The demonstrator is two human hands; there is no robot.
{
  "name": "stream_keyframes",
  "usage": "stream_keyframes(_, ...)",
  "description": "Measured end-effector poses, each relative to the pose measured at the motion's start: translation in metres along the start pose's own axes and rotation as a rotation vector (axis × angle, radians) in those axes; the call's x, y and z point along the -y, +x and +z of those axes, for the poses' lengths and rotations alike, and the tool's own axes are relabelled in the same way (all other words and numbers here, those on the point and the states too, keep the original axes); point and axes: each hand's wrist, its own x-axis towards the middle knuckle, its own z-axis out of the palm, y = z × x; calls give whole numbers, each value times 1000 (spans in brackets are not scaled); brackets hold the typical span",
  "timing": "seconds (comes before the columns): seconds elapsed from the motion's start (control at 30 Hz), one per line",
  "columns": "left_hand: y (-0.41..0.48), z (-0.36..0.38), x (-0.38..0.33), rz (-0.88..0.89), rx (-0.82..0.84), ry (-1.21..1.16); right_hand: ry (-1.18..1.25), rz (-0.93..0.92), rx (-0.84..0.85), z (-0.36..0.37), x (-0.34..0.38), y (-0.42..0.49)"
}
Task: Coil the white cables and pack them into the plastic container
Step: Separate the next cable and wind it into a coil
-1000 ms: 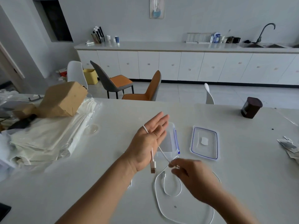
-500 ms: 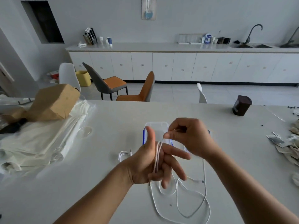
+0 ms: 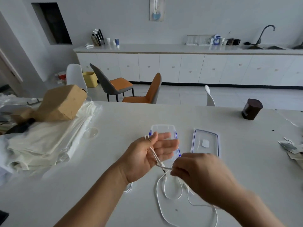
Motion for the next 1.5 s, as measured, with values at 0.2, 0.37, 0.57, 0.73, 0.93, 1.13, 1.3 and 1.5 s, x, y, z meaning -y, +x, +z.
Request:
stream_keyframes(0.2,-8,3,-18,47,126,-357,51,-15,226,-11,-10,0)
stream_keyframes(0.37,-5,14,-5,87,-33,45,182,-73,237,1,4,-8)
stream_keyframes(0.57,-7,22,11,-15,87,634,261,-100,-78,-23,-1,14)
stream_keyframes(0.73,-2,18,9,-253,314,454,604,129,-138,-21,-25,38)
stream_keyframes(0.93,-5,13,12,-318,520,132,1354,333,-252,37,-32,41)
stream_keyframes(1.13,-3,15,10,-70,508,-501,1100,454,-115,83,22,6)
stream_keyframes(1.3,1,10,-2,121,129,-247,554,260,109,64,34,-24)
stream_keyframes(1.5,6,-2,18,-37,45,306,144,-64,-234,-27,4,-7)
